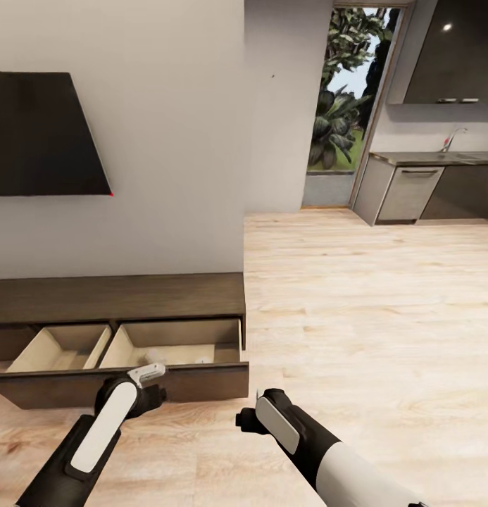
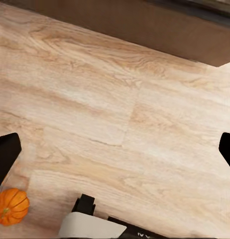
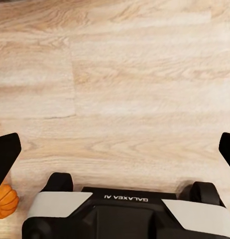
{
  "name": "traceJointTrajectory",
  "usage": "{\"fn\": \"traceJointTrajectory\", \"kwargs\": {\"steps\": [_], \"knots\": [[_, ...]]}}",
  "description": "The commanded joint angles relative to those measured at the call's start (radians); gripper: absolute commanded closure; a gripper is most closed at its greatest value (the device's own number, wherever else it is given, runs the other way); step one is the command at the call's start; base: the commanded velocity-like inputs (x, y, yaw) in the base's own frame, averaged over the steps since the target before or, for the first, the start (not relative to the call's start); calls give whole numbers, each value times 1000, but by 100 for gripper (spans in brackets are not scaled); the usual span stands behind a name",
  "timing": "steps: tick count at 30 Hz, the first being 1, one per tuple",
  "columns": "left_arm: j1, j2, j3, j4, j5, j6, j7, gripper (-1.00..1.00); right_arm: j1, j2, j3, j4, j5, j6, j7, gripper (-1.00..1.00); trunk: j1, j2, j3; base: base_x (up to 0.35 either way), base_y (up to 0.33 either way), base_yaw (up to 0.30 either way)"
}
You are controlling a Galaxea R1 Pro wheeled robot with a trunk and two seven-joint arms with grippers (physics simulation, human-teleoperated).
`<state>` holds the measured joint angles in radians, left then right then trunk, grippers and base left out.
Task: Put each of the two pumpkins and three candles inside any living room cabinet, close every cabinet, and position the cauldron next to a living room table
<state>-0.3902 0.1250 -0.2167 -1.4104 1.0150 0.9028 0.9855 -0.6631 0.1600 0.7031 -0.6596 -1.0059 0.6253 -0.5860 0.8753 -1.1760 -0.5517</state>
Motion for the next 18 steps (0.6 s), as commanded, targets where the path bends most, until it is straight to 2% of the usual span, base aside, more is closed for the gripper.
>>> {"fn": "traceJointTrajectory", "kwargs": {"steps": [1, 5, 10, 13, 16, 17, 18], "knots": [[-1, 1, -15, 14, -11, -17, 4, -100, -1, 0, 4, -1, -8, -8, -9, -100, 4, -8, -4, 0, 0, 0], [-1, 3, -77, 55, -71, -87, -29, -100, -1, 0, 6, 0, -7, -46, -10, -100, 19, -36, -17, 0, 0, 0], [-1, 4, -112, 67, -152, -169, -86, -100, -1, -2, 13, -3, -5, -65, -19, -100, 38, -71, -32, 0, 0, 0], [-1, 5, -119, 104, -189, -195, -136, -100, -1, 0, 20, -3, -4, -79, -20, -100, 50, -92, -42, 0, 0, 0], [-1, 3, -121, 154, -222, -229, -173, -100, -1, -1, 24, -3, -1, -133, -16, -100, 61, -113, -51, 0, 0, 0], [-1, 3, -122, 169, -253, -259, -191, -100, -1, -1, 32, -2, 6, -172, -14, -100, 65, -120, -54, 0, 0, 0], [-1, 3, -123, 172, -265, -270, -196, -100, -1, -1, 36, -2, 10, -183, -13, -100, 69, -127, -58, 0, 0, 0]]}}
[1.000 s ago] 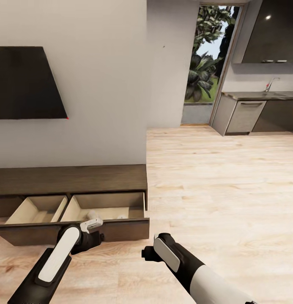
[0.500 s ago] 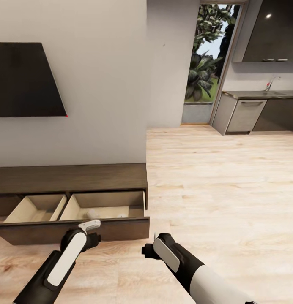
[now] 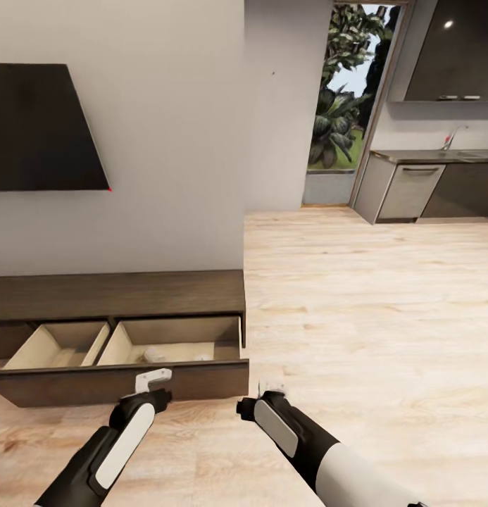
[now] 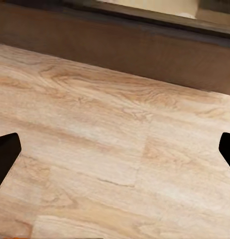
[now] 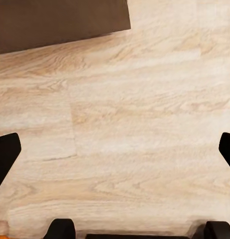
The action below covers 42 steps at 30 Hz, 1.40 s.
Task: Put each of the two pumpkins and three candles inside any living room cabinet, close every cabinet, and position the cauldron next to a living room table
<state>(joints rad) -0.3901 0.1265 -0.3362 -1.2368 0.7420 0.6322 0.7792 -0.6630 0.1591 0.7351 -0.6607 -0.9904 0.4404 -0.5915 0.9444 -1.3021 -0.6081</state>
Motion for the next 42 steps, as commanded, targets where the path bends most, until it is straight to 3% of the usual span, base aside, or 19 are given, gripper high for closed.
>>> {"fn": "traceJointTrajectory", "kwargs": {"steps": [1, 5, 8, 13, 16, 18, 20, 24, 32, 38, 42], "knots": [[-1, 1, -4, 4, -13, -21, -2, -100, -1, -1, 13, -1, 4, -19, -7, -100, 4, -8, -4, 0, 0, 0], [0, 1, -28, 25, -77, -88, -51, -100, 1, -1, 37, 8, 39, -82, -6, -100, 19, -36, -17, 0, 0, 0], [0, 1, -63, 81, -94, -157, -81, -100, 2, -1, 42, 13, 45, -153, -5, -100, 31, -57, -26, 0, 0, 0], [0, 1, -113, 165, -98, -298, -97, -100, 2, -1, 72, 16, 111, -285, -3, -100, 50, -92, -42, 0, 0, 0], [1, 2, -222, 236, -99, -399, -99, -100, 21, 1, 96, 46, 140, -379, -1, -100, 61, -113, -51, 0, 0, 0], [1, 2, -262, 264, -97, -433, -100, -100, 26, 3, 100, 95, 145, -429, 8, -100, 69, -127, -57, 0, 0, 0], [2, 1, -286, 295, -95, -485, -100, -100, 28, 5, 102, 163, 147, -488, 51, -100, 69, -127, -57, 0, 0, 0], [2, 1, -320, 346, -95, -538, -107, -100, 28, 4, 102, 232, 148, -525, 109, -100, 77, -141, -64, 0, 0, 0], [2, 8, -325, 413, -98, -618, -286, -100, 29, 5, 102, 285, 149, -604, 122, -100, 107, -197, -89, 0, 0, 0], [-1, 4, -330, 450, -105, -663, -318, -100, 30, 7, 110, 288, 160, -626, 124, -100, 130, -239, -108, 0, 0, 0], [-2, 11, -326, 450, -105, -683, -320, -100, 37, 9, 152, 288, 188, -663, 124, -100, 146, -267, -120, 0, 0, 0]]}}
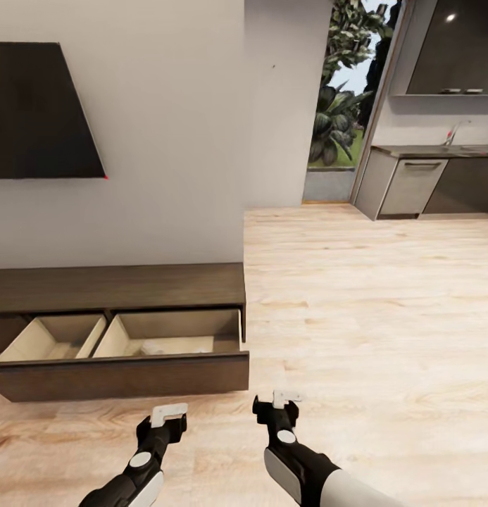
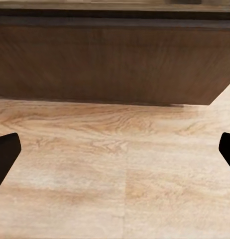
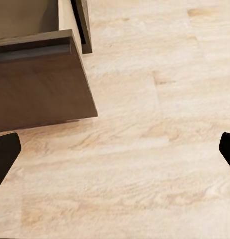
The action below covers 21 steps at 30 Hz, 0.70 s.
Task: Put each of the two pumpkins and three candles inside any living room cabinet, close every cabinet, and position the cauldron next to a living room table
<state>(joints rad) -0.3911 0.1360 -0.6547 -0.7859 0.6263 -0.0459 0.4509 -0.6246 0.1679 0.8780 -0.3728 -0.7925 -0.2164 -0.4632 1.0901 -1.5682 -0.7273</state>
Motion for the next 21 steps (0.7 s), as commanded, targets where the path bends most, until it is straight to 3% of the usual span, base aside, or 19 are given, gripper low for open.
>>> {"fn": "traceJointTrajectory", "kwargs": {"steps": [1, 21], "knots": [[-2, 2, -7, -2, 10, -9, 8, -100, 0, -1, 14, 0, -9, -8, -5, -100, 4, -8, -4, 0, 0, 0], [-9, 6, 6, -8, 13, -29, 11, -100, 3, -1, 53, 6, -5, -38, -4, -100, 81, -148, -67, 0, 0, 0]]}}
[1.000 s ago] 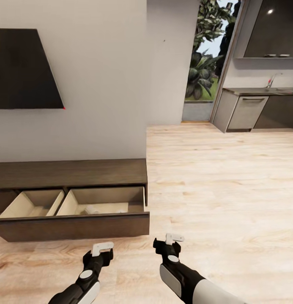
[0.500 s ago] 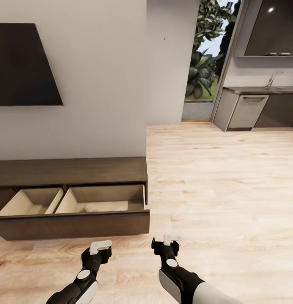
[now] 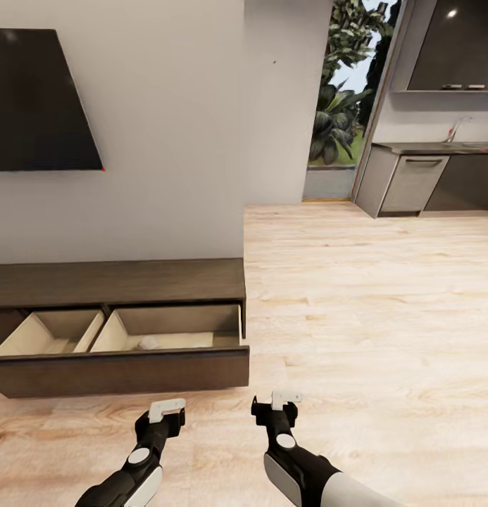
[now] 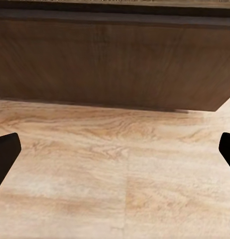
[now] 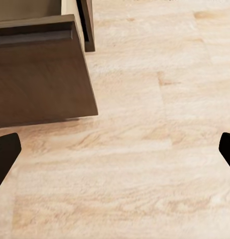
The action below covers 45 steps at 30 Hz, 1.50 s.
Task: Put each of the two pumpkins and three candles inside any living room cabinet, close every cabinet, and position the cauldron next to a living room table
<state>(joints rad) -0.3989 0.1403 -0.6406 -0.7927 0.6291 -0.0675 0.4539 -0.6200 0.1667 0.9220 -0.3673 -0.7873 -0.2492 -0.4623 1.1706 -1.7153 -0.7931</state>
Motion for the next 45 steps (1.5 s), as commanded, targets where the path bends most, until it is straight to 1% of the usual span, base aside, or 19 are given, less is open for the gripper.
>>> {"fn": "traceJointTrajectory", "kwargs": {"steps": [1, 5, 9, 12, 14, 16, 17, 18, 21, 25, 28, 31, 34, 41, 45], "knots": [[-1, 2, -5, -3, 10, -8, 8, -100, -1, 0, 22, 0, -11, -6, -4, -100, 4, -8, -4, 0, 0, 0], [-1, 3, 1, -10, 8, -12, 12, -100, -1, 0, 89, 0, -12, -13, -5, -100, 19, -36, -17, 0, 0, 0], [0, 6, 2, -21, 8, -20, 9, -100, 14, -1, 114, 0, -10, -56, -4, -100, 35, -64, -29, 0, 0, 0], [0, 8, 3, -36, 8, -22, 7, -100, 25, -5, 143, -1, -10, -71, -4, -100, 46, -85, -39, 0, 0, 0], [2, 19, 0, -64, 8, -22, 5, -100, 28, -6, 158, -1, -11, -75, 3, -100, 54, -99, -45, 0, 0, 0], [4, 34, -5, -106, 8, -22, 7, -100, 29, -7, 162, 0, -14, -77, 41, -100, 61, -113, -51, 0, 0, 0], [5, 37, -6, -114, 8, -22, 7, -100, 29, -7, 162, 0, -15, -77, 53, -100, 65, -120, -54, 0, 0, 0], [5, 43, -8, -129, 8, -22, 6, -100, 29, -6, 162, 0, -20, -76, 85, -100, 69, -127, -57, 0, 0, 0], [6, 48, -9, -140, 8, -21, 7, -100, 29, -2, 159, 0, -22, -73, 116, -100, 81, -148, -67, 0, 0, 0], [6, 54, -10, -142, 7, -22, 8, -100, 29, 1, 158, 0, -13, -75, 125, -100, 96, -176, -79, 0, 0, 0], [6, 59, -11, -142, -5, -22, 10, -100, 29, 2, 157, 1, -11, -76, 127, -100, 107, -197, -89, 0, 0, 0], [6, 61, -11, -125, -51, -21, 8, -100, 29, 4, 155, -5, -16, -76, 128, -100, 119, -218, -98, 0, 0, 0], [6, 61, -11, -119, -70, -21, 10, -100, 29, 5, 154, -11, -20, -78, 128, -100, 130, -239, -107, 0, 0, 0], [7, 68, -11, -117, -77, -22, 12, -100, 29, 7, 152, -19, -29, -115, 127, -100, 157, -288, -129, 0, 0, 0], [8, 74, -11, -117, -78, -22, 9, -100, 28, 7, 151, -44, -65, -122, 128, -100, 173, -316, -142, 0, 0, 0]]}}
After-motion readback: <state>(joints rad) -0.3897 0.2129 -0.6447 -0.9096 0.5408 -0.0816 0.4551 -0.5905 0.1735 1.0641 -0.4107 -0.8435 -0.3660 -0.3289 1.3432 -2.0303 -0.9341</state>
